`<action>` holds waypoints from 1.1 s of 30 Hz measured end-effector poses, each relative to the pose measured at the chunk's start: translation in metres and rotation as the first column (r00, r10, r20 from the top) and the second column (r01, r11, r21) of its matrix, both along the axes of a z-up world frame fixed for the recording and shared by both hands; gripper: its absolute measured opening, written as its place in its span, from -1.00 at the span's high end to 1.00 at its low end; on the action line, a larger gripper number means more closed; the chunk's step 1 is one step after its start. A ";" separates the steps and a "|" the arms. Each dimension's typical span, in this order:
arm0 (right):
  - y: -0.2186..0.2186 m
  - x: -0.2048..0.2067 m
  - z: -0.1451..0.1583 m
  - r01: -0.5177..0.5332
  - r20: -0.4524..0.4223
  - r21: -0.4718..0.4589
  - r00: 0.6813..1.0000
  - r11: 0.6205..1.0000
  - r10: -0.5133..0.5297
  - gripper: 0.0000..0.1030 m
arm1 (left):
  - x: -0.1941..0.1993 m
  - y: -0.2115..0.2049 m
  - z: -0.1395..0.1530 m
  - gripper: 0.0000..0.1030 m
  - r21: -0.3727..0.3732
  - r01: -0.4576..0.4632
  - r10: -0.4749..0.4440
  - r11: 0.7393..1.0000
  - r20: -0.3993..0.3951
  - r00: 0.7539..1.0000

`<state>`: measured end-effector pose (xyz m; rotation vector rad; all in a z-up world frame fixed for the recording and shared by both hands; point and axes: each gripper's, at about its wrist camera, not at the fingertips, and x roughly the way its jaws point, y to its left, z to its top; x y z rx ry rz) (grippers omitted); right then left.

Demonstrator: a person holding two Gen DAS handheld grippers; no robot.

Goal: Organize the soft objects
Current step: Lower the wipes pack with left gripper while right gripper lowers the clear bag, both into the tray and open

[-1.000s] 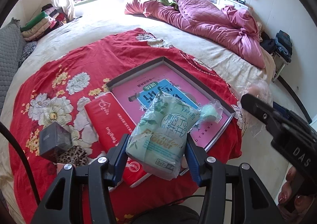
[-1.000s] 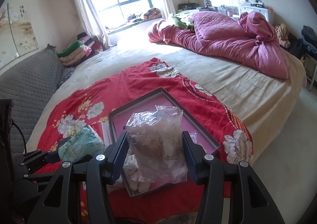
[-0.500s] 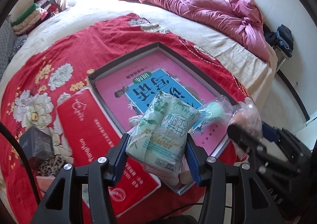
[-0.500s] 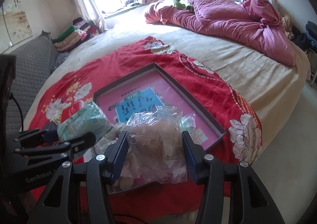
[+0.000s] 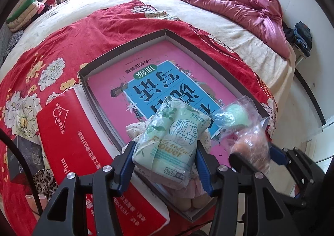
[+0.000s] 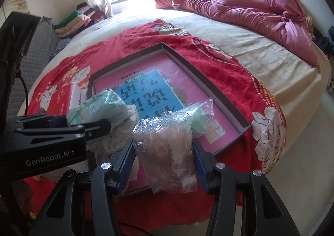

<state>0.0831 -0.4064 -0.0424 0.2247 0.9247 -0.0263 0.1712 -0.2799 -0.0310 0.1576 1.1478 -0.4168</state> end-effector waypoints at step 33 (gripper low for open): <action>0.019 0.009 -0.019 -0.045 -0.018 -0.071 0.999 0.996 0.044 -0.12 | 0.003 0.009 0.008 -0.15 -0.044 -0.012 0.012 0.999 0.007 1.000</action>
